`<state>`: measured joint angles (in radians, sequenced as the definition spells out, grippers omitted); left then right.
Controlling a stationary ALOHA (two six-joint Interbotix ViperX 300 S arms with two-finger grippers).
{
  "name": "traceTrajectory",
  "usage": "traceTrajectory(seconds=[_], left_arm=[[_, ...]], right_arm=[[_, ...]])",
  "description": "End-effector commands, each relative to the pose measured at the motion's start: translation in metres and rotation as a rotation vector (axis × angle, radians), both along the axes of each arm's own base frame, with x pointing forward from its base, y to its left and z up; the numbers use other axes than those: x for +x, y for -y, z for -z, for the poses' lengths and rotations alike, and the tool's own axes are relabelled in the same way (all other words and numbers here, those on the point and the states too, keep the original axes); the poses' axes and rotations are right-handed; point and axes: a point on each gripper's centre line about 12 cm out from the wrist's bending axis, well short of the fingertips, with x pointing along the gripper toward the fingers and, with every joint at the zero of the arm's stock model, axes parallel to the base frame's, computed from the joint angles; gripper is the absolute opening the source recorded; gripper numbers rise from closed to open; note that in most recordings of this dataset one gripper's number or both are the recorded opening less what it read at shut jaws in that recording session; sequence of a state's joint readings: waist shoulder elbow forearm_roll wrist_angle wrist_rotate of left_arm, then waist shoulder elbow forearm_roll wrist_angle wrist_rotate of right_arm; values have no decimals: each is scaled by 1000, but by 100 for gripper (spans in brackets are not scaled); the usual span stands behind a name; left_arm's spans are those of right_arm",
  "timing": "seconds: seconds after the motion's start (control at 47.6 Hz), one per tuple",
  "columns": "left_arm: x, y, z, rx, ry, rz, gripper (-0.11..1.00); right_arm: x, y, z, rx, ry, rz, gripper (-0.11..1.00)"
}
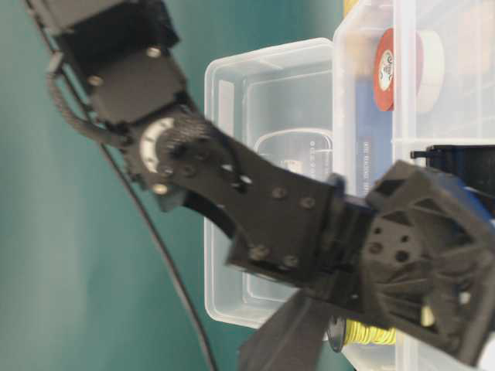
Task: Pick the screwdriver from the toolbox among several items.
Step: 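Carry the screwdriver out of the toolbox toward the blue pliers, then lower the screwdriver onto the table above the pliers and release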
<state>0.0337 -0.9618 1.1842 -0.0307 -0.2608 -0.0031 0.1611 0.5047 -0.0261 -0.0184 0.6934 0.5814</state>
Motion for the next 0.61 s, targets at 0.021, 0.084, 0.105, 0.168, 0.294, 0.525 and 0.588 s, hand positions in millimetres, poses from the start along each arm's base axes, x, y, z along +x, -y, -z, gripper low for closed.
traceTrajectory(seconds=[0.021, 0.084, 0.105, 0.168, 0.294, 0.525, 0.588], left_arm=[[1, -1, -2, -3, 5, -3, 0], [0, -1, -2, -3, 2, -3, 0], [0, -1, -2, -3, 2, -3, 0], [0, -1, -2, -3, 0, -3, 0], [-2, -1, -3, -5, 0, -3, 0], [-4, 0, -4, -3, 3, -2, 0], [-5, 0, -6, -5, 6, -2, 0]], right_arm=[[7, 0, -20, 12, 56, 5, 26], [6, 0, -20, 12, 48, 9, 26], [6, 0, -21, 12, 46, 9, 26], [5, 1, -20, 10, 33, 12, 26], [0, 2, -31, 1, 17, 9, 46], [-21, 0, -104, -63, 133, -44, 73], [-32, 0, -127, -93, 173, -64, 71]])
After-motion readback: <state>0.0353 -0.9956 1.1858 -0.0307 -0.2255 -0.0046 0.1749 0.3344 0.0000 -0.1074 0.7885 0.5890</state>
